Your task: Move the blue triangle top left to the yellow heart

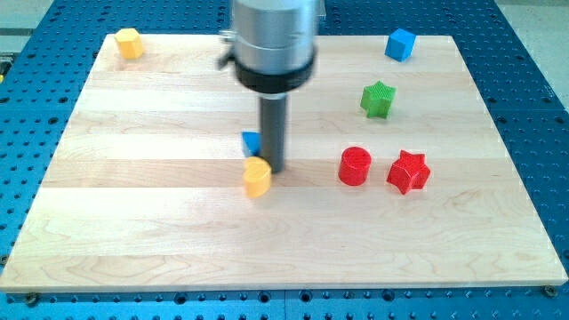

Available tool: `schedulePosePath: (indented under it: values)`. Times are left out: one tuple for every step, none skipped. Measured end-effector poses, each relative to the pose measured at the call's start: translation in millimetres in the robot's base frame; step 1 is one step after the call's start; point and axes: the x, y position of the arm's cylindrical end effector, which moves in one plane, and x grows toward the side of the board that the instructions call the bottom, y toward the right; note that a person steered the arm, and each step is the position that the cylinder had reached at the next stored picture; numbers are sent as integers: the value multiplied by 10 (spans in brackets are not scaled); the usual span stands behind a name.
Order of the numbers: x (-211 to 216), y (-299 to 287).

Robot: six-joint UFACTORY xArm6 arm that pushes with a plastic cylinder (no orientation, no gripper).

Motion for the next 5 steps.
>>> schedulePosePath:
  values:
    - [-221, -426]
    - [-272, 193]
    - [-470, 237]
    - [-621, -244]
    - [-450, -910]
